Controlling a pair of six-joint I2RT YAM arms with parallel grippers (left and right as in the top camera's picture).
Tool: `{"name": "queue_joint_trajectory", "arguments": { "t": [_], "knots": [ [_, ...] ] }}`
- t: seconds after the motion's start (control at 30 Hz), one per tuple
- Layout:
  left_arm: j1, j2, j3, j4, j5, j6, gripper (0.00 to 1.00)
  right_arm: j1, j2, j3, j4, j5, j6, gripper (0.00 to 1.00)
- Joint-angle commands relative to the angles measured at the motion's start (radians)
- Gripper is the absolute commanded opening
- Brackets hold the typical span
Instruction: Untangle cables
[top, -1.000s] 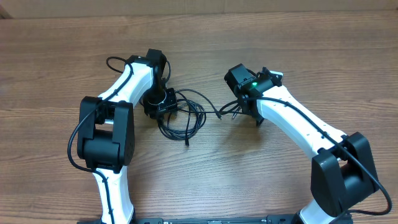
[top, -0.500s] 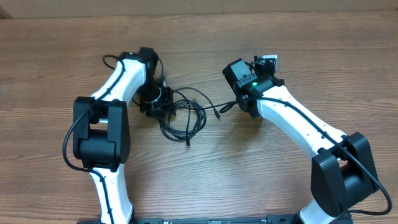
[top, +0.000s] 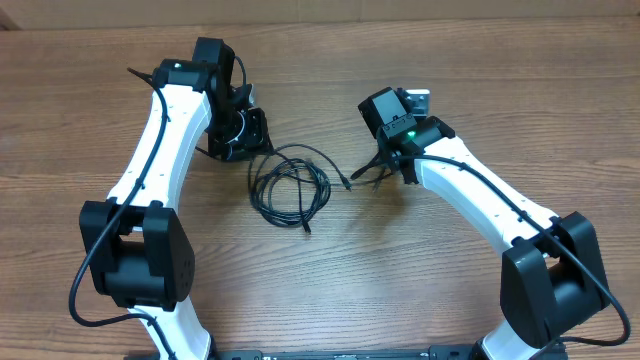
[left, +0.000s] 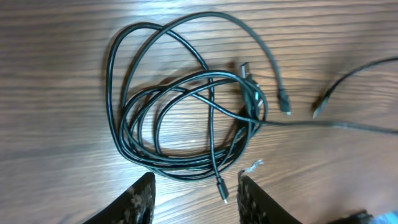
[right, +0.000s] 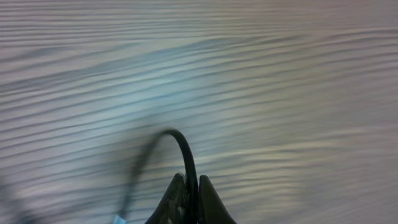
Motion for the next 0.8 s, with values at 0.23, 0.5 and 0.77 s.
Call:
{"name": "queue_joint_trajectory", "arguments": {
  "t": [0.23,0.5,0.77],
  "knots": [
    [-0.002,0.009,0.012,-0.028,-0.143,-0.035,0.75,-0.004,-0.025,0.019,0.027,-0.530,-0.003,0.04],
    [-0.004,0.009,0.010,-0.022,-0.145,-0.035,0.76,-0.004,-0.025,0.019,-0.056,-0.722,-0.004,0.04],
    [-0.023,0.009,0.007,-0.034,-0.145,-0.016,0.75,-0.056,-0.027,0.038,0.014,-0.864,-0.005,0.04]
  ]
}}
